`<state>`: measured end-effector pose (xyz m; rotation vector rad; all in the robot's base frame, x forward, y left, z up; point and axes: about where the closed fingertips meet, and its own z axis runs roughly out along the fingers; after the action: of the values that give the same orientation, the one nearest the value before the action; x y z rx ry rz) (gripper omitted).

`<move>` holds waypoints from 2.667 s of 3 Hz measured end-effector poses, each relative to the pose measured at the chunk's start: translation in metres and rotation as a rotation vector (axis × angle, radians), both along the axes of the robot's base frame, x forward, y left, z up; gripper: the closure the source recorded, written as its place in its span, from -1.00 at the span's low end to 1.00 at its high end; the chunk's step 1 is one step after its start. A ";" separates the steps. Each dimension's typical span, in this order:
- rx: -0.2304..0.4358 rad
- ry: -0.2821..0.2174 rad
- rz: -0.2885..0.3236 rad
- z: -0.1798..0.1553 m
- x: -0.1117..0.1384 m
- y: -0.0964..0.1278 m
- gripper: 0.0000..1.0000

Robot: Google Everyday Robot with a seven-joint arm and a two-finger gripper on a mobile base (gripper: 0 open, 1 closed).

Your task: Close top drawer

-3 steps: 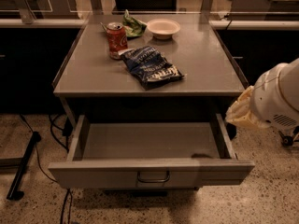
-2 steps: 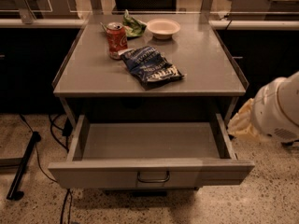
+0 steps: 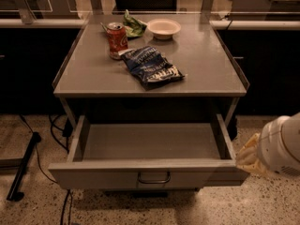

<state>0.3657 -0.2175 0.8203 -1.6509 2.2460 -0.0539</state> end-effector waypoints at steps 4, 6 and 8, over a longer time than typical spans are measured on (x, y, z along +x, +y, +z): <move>0.008 0.025 0.057 -0.104 -0.019 -0.012 1.00; -0.007 -0.150 0.118 -0.139 -0.002 -0.010 1.00; 0.017 -0.267 0.166 -0.145 0.017 -0.004 1.00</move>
Offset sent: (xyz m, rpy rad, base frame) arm -0.0290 -0.0066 -0.1302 0.0765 0.0458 0.0605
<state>0.3824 -0.2216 0.6757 -1.7043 1.9032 -0.2004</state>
